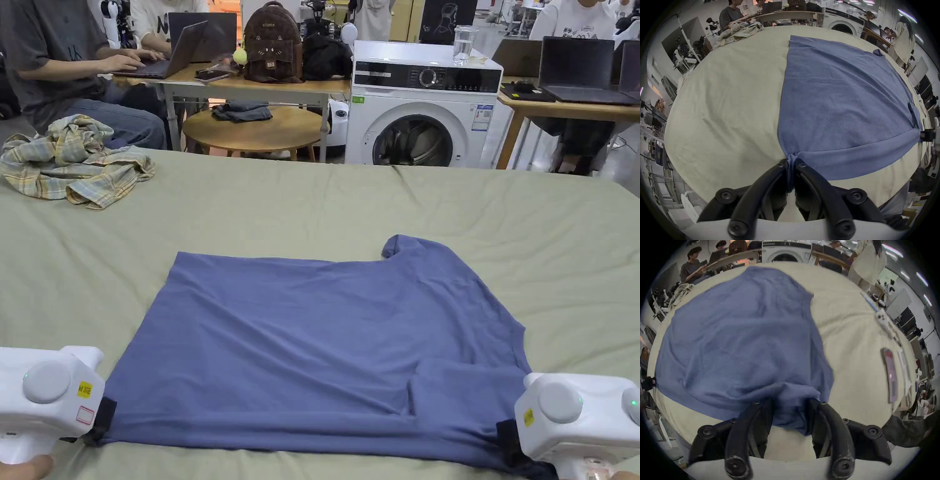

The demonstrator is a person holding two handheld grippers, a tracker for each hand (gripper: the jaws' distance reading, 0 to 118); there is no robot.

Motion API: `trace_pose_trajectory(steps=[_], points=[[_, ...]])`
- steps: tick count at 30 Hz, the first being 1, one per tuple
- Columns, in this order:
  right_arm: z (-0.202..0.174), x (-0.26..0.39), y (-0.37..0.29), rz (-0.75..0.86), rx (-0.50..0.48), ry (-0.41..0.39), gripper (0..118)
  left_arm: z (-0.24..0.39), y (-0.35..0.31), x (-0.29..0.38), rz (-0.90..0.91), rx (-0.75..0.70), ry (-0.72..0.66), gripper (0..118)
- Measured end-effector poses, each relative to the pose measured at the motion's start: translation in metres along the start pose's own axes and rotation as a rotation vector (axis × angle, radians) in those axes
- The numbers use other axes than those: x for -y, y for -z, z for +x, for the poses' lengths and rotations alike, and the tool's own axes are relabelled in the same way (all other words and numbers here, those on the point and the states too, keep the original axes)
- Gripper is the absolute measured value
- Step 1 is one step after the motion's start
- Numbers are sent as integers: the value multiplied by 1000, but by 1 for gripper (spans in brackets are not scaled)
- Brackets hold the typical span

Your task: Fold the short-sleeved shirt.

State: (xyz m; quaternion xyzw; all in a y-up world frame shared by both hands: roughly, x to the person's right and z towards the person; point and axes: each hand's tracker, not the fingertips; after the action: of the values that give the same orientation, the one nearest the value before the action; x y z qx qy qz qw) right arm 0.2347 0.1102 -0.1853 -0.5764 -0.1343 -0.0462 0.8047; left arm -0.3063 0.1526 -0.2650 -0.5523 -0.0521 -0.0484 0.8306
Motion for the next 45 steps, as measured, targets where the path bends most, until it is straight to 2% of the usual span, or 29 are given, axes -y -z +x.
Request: trace_pose_trajectory(steps=[2, 3, 4, 5, 6, 7, 8, 13, 23, 28, 32, 41, 43, 44, 45], points=[[2, 3, -3, 49, -10, 26, 36, 0, -3, 2, 10, 1, 1, 1], [2, 2, -7, 46, -28, 15, 15, 0, -3, 2, 18, 4, 0, 1], [3, 1, -8, 55, -121, 31, 2, -1, -4, 2, 20, 8, -1, 1], [4, 1, -7, 52, -138, 58, 2, -3, -7, 2, 32, 15, -5, 1], [5, 0, -12, 54, -92, 29, 2, -5, -10, 2, 50, 26, -16, 1], [5, -1, -16, 84, -89, -9, 2, -7, -14, 0, 75, 46, -32, 1], [7, -1, -21, 121, -95, 18, 2, -9, -19, -2, 91, 54, -43, 1], [10, -16, -53, 284, -113, 37, 2, -7, -46, -23, 208, 87, -48, 1], [0, -100, -81, 476, -103, 10, 2, -12, -54, -101, 339, 82, -83, 1], [-7, -152, -59, 491, -92, 13, 2, -16, -36, -147, 338, 78, -106, 1], [-18, -183, -26, 443, -85, 0, 2, -9, -10, -172, 301, 43, -70, 1], [-29, -205, 31, 346, -61, -30, 4, -3, 49, -190, 185, 28, -106, 1], [-30, -202, 32, 356, -56, -38, 11, -3, 56, -190, 179, 25, -105, 1], [-30, -203, 31, 359, -52, -39, 20, -2, 56, -188, 178, 24, -103, 4], [-30, -202, 28, 374, -57, -36, 33, -2, 57, -187, 176, 23, -106, 20]])
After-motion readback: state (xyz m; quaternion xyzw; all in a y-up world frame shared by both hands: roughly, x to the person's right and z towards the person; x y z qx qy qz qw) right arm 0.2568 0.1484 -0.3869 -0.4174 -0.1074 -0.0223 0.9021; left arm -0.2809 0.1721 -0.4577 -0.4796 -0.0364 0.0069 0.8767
